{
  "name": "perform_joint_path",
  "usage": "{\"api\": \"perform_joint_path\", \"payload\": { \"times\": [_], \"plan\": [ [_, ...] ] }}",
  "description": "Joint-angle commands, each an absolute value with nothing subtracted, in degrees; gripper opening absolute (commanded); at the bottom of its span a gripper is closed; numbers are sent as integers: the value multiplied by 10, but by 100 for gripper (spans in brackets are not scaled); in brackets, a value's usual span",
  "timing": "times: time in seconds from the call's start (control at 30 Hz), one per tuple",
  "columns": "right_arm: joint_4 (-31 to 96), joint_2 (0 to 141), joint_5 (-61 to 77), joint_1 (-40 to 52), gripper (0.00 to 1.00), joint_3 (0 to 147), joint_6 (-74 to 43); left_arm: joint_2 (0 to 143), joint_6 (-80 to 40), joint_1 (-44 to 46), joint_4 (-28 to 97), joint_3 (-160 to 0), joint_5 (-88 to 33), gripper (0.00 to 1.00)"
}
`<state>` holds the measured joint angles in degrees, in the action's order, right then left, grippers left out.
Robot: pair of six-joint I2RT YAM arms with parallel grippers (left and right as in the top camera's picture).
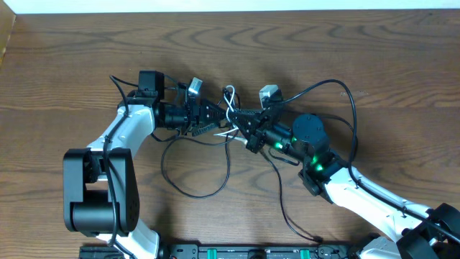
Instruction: Untangle cables
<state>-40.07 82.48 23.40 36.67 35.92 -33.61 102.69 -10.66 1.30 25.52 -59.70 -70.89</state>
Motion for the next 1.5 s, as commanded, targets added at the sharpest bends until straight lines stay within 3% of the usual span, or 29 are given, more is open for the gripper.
{"api": "perform_joint_path", "payload": {
  "times": [0.0, 0.07, 0.17, 0.2, 0.67, 0.97, 1.3, 1.47],
  "plan": [
    [-405, 820, 252, 359, 1, 368, -409, 1031, -103, 14, 256, -600, -698, 62],
    [-405, 820, 252, 354, 1, 368, -442, 1031, -101, 14, 256, -600, -693, 51],
    [-402, 820, 253, 344, 1, 368, -467, 1031, -101, 14, 256, -600, -645, 14],
    [-399, 820, 253, 340, 1, 368, -467, 1031, -101, 14, 256, -600, -621, 8],
    [-228, 820, 253, 271, 1, 368, -465, 1031, -217, -20, 304, -600, -363, 7],
    [-100, 820, 229, 232, 1, 368, -369, 1031, -233, -91, 332, -600, -353, 7],
    [52, 820, 28, 229, 1, 368, -295, 1031, -233, -110, 336, -599, -353, 8],
    [72, 820, 8, 229, 1, 368, -295, 1031, -232, -110, 336, -599, -353, 7]
  ]
}}
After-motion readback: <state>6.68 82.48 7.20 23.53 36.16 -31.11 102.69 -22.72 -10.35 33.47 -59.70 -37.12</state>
